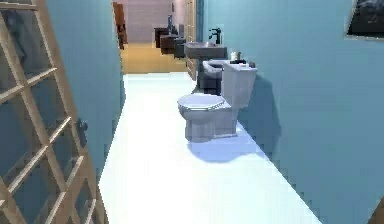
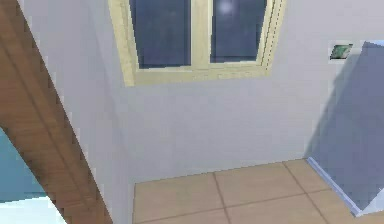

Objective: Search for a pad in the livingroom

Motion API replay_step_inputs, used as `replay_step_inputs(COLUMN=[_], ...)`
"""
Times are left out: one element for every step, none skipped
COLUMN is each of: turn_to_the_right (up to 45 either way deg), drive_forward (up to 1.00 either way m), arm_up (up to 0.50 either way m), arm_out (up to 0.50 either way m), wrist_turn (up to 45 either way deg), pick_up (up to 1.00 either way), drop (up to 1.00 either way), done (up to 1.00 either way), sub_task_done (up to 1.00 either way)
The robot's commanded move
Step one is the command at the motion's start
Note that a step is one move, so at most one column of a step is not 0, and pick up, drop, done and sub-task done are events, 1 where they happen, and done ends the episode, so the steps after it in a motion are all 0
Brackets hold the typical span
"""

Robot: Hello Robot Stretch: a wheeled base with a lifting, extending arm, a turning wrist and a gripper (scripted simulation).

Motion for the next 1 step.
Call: replay_step_inputs(turn_to_the_right=[-9.0], drive_forward=[0.0], arm_up=[0.0], arm_out=[0.0], wrist_turn=[0.0], pick_up=[0.0], drop=[0.0], done=[0.0], sub_task_done=[0.0])
